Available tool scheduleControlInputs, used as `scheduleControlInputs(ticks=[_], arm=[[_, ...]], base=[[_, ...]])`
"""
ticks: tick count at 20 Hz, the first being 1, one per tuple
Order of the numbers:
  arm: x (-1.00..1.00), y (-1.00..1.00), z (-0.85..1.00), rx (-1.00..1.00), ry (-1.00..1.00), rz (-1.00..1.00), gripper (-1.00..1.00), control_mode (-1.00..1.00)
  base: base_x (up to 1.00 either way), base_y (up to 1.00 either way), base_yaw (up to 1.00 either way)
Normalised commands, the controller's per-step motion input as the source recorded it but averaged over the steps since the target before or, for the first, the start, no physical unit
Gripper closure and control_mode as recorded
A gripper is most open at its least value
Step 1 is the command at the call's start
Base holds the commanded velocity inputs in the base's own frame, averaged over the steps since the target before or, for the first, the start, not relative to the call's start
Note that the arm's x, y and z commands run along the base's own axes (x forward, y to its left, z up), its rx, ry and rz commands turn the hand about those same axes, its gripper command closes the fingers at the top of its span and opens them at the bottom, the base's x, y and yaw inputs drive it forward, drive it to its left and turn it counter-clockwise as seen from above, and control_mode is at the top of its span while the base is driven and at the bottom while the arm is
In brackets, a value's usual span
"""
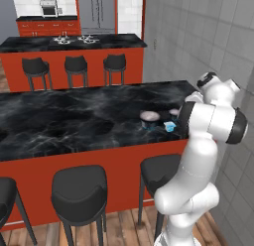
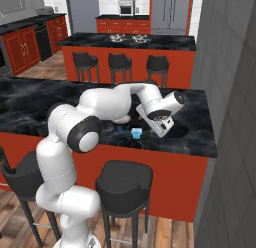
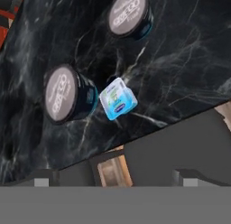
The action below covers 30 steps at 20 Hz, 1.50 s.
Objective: Stack the yogurt containers by placing the smaller containers on top of the larger containers.
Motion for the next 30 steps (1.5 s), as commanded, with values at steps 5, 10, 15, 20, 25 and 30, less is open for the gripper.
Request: scheduleControlInputs(ticks=[5,10,15,20,25,30], arm=[[0.2,-0.01,-0.12,0.0,0.0,0.0,-1.0,-1.0],[0.19,-0.04,-0.11,0.0,0.0,0.0,-1.0,-1.0],[0.18,-0.05,-0.14,0.0,0.0,0.0,-1.0,-1.0],[0.18,-0.05,-0.14,0.0,0.0,0.0,-1.0,-1.0],[0.21,-0.08,-0.15,0.0,-0.03,0.0,-1.0,-1.0],[0.18,-0.14,-0.15,0.01,-0.06,0.0,-1.0,-1.0]], base=[[0.0,0.0,0.0],[0.0,0.0,0.0],[0.0,0.0,0.0],[0.0,0.0,0.0],[0.0,0.0,0.0],[0.0,0.0,0.0]])
